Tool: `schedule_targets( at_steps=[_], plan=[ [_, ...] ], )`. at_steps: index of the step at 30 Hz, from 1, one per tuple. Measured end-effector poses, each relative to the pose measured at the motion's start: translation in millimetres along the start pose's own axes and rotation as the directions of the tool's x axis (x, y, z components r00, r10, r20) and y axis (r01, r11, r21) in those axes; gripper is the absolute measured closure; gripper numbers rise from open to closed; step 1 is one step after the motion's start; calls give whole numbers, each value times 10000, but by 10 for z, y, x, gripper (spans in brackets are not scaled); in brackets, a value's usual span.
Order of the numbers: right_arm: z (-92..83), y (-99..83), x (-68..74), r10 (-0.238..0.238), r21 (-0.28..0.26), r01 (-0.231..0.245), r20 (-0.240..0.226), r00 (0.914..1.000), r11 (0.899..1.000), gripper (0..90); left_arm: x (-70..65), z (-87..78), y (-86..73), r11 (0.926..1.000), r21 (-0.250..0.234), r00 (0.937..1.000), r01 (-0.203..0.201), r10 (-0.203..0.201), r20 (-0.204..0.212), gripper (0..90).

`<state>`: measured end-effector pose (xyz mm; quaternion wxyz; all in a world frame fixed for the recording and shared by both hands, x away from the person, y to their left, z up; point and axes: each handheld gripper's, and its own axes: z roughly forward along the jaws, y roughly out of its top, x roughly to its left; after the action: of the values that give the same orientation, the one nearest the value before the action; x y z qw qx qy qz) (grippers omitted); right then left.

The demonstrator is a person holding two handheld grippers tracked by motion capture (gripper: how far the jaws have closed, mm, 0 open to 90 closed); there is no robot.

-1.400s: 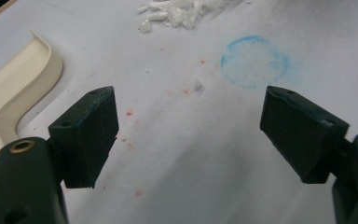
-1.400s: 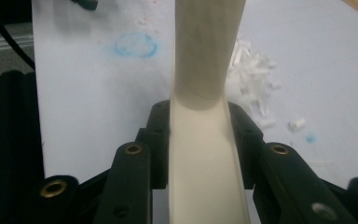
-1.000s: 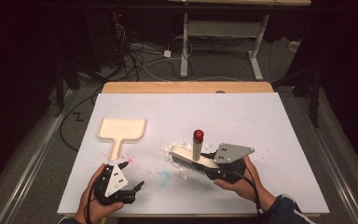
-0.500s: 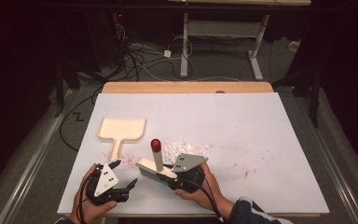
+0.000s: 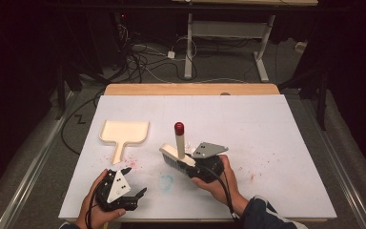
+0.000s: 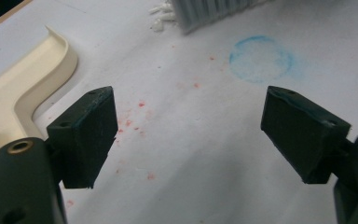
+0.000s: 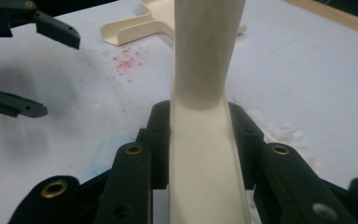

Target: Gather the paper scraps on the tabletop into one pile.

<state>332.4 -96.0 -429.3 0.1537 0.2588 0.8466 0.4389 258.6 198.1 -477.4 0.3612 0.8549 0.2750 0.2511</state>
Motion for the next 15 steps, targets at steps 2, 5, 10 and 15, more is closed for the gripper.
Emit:
schedule_targets(
  at_steps=[2, 5, 10, 15],
  plan=[
    [-108, 20, -41, -38, -271, 32, -199, 9998, 9996, 680, -7, 9, 7, 10000, 22, 10000, -54, 54, 33, 175],
    [-312, 64, -66, -429, -556, 416, -225, 9988, 9976, 679, -14, 11, 9, 9999, 62, 9999, -114, 114, 48, 176],
    [-703, 57, -161, -866, -701, 817, -697, 9938, 9942, 679, -18, 10, 8, 9998, 71, 9999, -162, 161, 59, 176],
    [-1029, -118, -217, -1557, -170, 1548, -903, 9837, 9878, 679, -25, 13, 12, 9997, 118, 9997, -225, 224, 80, 176]
  ],
)
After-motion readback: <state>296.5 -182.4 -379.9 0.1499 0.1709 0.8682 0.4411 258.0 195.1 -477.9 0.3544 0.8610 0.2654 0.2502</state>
